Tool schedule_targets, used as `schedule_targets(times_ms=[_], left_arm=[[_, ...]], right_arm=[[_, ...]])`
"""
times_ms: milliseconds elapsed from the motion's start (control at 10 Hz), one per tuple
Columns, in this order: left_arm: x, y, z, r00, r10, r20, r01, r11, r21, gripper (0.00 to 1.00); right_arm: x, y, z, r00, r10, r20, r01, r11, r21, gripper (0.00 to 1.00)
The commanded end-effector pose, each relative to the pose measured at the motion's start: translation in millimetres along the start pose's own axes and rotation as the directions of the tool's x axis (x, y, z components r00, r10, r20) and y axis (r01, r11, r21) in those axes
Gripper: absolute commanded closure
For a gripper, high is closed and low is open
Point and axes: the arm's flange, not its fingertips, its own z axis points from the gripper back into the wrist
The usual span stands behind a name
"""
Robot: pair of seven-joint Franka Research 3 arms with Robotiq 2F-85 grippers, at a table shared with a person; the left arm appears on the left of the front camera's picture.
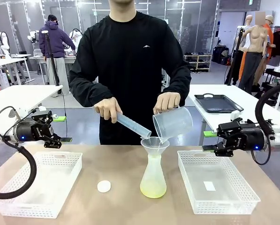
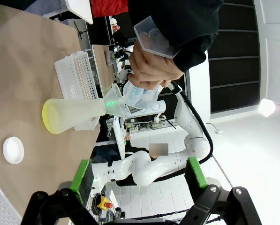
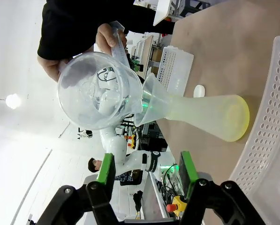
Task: Prepare the solutions needed for the experiment.
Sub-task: Once the solution is in the Big flask , pick up the Plastic Funnel and place it back into the right Organizing basket.
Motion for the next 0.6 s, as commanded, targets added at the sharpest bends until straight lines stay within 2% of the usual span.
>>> schedule_targets(times_ms=[0, 500], left_arm=[[0.2, -2.7, -0.4, 1.000, -0.006, -0.004, 0.006, 1.000, 0.003, 0.00], [0.2, -2.7, -0.4, 1.000, -0.006, -0.004, 0.006, 1.000, 0.003, 0.00]], right_arm=[[-2.0, 0.2, -1.9, 1.000, 0.006, 0.002, -0.006, 1.000, 0.004, 0.30], [-2.0, 0.2, -1.9, 1.000, 0.006, 0.002, -0.006, 1.000, 0.004, 0.30]])
